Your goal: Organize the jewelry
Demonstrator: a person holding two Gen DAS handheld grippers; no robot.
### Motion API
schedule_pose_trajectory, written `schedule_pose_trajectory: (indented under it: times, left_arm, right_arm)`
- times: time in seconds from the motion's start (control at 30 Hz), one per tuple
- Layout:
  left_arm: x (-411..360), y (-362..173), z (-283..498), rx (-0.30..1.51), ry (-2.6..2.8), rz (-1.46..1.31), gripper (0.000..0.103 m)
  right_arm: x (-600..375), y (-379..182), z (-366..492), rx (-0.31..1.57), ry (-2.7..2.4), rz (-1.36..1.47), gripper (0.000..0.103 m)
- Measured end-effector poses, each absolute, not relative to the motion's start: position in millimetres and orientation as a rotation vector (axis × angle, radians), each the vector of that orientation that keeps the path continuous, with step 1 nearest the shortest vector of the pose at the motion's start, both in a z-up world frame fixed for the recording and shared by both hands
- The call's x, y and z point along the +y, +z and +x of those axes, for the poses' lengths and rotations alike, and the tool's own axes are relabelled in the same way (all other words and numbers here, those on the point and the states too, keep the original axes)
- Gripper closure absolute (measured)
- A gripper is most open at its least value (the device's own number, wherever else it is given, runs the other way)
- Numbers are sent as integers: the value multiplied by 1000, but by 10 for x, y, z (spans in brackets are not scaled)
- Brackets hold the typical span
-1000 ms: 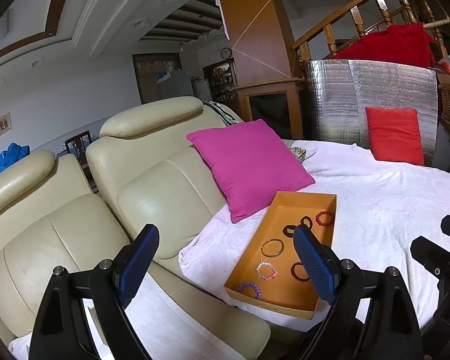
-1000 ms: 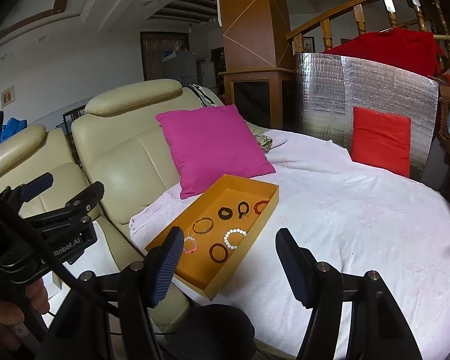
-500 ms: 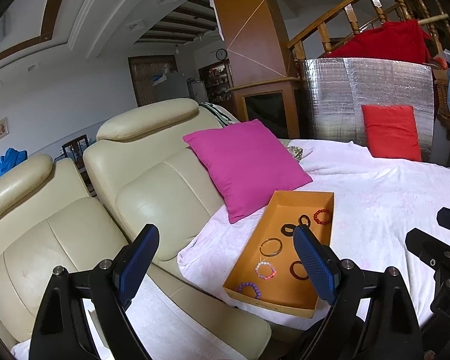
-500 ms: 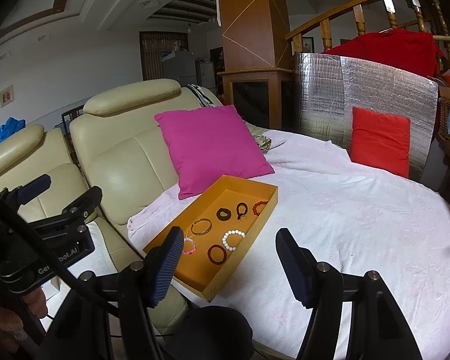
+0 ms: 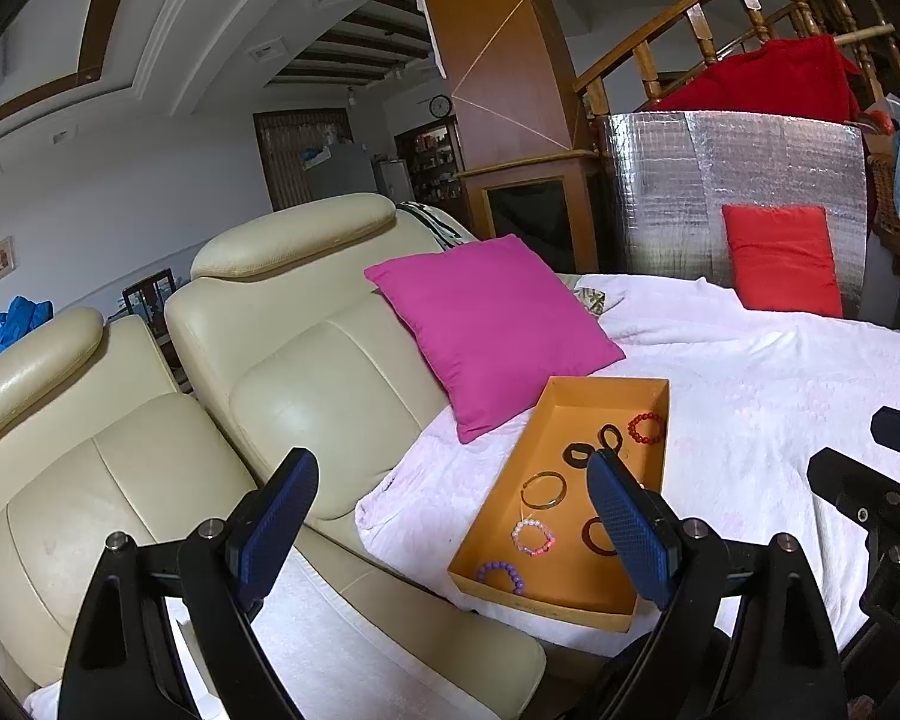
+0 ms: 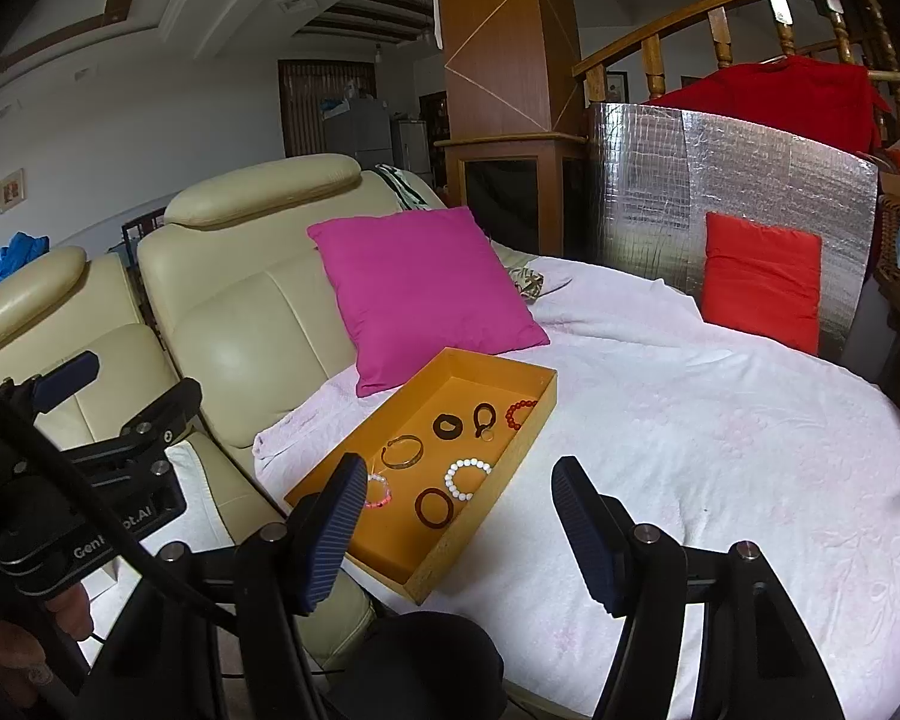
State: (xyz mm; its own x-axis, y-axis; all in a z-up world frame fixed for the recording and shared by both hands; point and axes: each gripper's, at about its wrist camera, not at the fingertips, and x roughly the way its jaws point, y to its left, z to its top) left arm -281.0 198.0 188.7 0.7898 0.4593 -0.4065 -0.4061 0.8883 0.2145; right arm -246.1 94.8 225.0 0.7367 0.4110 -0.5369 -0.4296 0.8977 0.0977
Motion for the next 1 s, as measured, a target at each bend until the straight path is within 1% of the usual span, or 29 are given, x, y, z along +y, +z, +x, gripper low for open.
schedule_pose_trajectory:
  times: [1.0]
  left_arm:
    - [2034, 1888, -2822, 470, 457, 103, 12]
  right_arm:
    - [1063, 2260, -2437, 587, 465, -55, 35]
